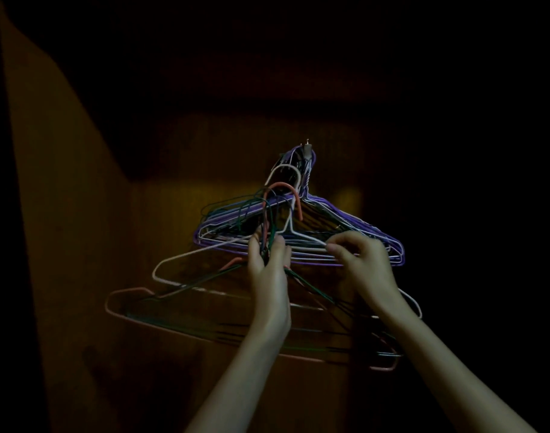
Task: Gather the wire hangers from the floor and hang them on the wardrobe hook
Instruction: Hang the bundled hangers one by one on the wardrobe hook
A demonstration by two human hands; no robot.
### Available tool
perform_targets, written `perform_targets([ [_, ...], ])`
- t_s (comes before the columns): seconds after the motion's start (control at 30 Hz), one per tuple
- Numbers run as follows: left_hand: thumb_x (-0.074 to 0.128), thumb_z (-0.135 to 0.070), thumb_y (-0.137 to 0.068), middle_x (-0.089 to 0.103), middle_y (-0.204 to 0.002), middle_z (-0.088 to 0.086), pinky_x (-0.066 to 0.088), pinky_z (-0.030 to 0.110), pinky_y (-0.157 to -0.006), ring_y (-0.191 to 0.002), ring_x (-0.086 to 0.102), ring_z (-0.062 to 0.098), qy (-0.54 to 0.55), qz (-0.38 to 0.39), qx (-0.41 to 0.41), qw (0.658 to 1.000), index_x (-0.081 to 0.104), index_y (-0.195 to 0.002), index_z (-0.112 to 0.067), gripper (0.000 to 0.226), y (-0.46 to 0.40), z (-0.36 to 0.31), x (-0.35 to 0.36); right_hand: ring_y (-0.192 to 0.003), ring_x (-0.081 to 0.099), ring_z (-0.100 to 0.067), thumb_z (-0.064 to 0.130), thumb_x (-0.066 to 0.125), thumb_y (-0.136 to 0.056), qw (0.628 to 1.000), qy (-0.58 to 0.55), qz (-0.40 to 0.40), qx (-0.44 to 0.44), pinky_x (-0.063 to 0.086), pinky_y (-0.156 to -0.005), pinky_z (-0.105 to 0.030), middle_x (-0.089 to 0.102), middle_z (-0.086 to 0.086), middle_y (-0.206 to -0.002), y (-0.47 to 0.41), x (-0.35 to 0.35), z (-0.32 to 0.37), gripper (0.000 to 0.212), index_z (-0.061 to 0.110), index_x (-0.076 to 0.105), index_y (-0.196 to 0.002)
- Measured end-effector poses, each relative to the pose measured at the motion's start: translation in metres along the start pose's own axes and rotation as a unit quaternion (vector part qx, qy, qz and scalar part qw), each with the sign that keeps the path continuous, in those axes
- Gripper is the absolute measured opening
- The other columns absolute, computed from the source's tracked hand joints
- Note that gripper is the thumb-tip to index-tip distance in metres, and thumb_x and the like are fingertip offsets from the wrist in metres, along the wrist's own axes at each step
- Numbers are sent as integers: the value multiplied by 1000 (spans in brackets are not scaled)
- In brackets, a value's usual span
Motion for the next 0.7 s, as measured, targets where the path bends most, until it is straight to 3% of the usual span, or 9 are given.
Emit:
perform_targets([
  [0.13,44,-13,-97,46,-135,10,43,28,-93,-92,57,6,10,15,11,1000,33,-142,-20,47,-3,-8,6,-84,60,-10,11,64,-86,999,0,-47,-17,42,-73,-16,63,8,-80,-17,-28,-3,12,21,66,-81],
  [0.2,42,-11,-97,52,-124,7,40,31,-99,-97,57,10,-1,38,23,999,48,-116,-31,28,-4,-14,13,-83,59,-11,12,64,-85,997,15,-69,-19,42,-71,-17,63,5,-83,-26,-40,-5,7,17,68,-84],
  [0.27,41,-11,-98,56,-113,2,40,32,-101,-101,58,13,-10,47,36,998,47,-97,-35,25,-7,-18,17,-83,60,-11,16,65,-85,995,33,-89,-17,46,-74,-24,63,5,-84,-36,-48,-9,5,15,70,-86],
  [0.33,42,-12,-97,57,-113,3,43,30,-99,-98,60,9,-14,51,44,998,50,-105,-33,23,-12,-19,19,-82,60,-11,18,65,-86,994,42,-101,-8,49,-77,-31,63,7,-83,-46,-50,-14,6,16,71,-87],
  [0.37,43,-14,-97,57,-117,5,44,28,-97,-95,61,5,-15,51,47,997,50,-118,-27,26,-14,-19,19,-83,61,-11,19,65,-86,994,43,-104,-3,50,-78,-33,64,7,-83,-51,-50,-18,7,16,71,-87],
  [0.43,44,-15,-97,55,-128,10,46,25,-93,-92,61,3,-13,46,41,998,35,-141,-14,46,-19,-16,17,-84,62,-13,20,64,-86,994,44,-103,3,50,-78,-34,65,5,-83,-60,-46,-23,7,17,71,-88],
  [0.57,42,-15,-98,50,-135,16,51,23,-84,-93,62,6,-6,37,32,999,23,-147,-9,53,-29,-12,13,-84,60,-13,20,64,-87,995,49,-88,17,46,-73,-28,65,4,-85,-75,-31,-33,6,18,70,-88],
  [0.7,40,-15,-99,49,-137,17,48,25,-87,-100,60,14,-11,32,31,999,20,-148,-8,54,-34,-11,11,-83,61,-13,24,65,-86,995,65,-66,42,47,-71,-29,64,5,-83,-88,-16,-47,4,25,67,-84],
])
Point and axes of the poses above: each hand's wrist, its own y-axis away from the middle knuckle, its own x-axis out of the palm, z = x × y, the point moved 10 cm from there along -y, towards the middle knuckle
